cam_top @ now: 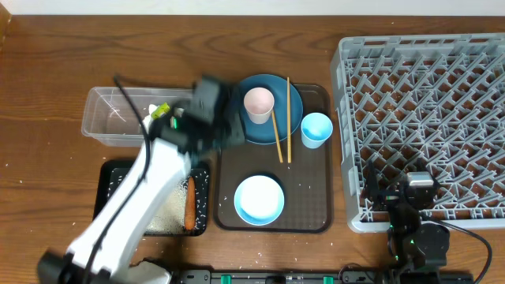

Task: Sort waste into correct bins and load items into the dishwasher rack
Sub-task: 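Reach the left gripper up toward the pink cup on the blue plate, then lower the left gripper over the pink cup and grasp its rim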

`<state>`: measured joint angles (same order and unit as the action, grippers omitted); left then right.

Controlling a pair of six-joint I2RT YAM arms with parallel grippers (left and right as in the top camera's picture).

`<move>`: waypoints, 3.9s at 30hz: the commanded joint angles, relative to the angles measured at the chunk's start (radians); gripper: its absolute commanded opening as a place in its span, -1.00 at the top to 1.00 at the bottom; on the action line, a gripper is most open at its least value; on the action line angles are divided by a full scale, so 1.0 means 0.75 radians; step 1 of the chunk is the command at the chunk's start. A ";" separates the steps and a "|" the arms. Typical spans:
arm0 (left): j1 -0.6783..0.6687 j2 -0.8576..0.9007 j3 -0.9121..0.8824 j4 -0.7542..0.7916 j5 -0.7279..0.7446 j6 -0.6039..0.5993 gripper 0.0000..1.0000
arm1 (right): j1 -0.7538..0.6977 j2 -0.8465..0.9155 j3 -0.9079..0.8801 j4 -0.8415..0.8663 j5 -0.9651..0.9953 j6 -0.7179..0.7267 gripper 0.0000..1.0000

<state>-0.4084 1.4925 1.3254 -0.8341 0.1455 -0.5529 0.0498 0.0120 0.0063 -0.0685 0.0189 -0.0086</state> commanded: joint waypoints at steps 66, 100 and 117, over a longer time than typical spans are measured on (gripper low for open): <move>0.013 0.532 0.360 0.172 -0.023 0.073 0.15 | -0.013 -0.007 -0.001 -0.006 -0.001 -0.005 -0.99; -0.005 0.651 0.229 0.267 -0.145 0.022 0.15 | -0.013 -0.007 -0.001 -0.006 -0.001 -0.005 -0.99; -0.001 0.712 0.246 0.296 -0.146 0.012 0.71 | -0.013 -0.007 -0.001 -0.006 -0.001 -0.005 -0.98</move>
<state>-0.4095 2.0277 1.5078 -0.6140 0.0513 -0.5491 0.0498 0.0120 0.0063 -0.0692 0.0189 -0.0086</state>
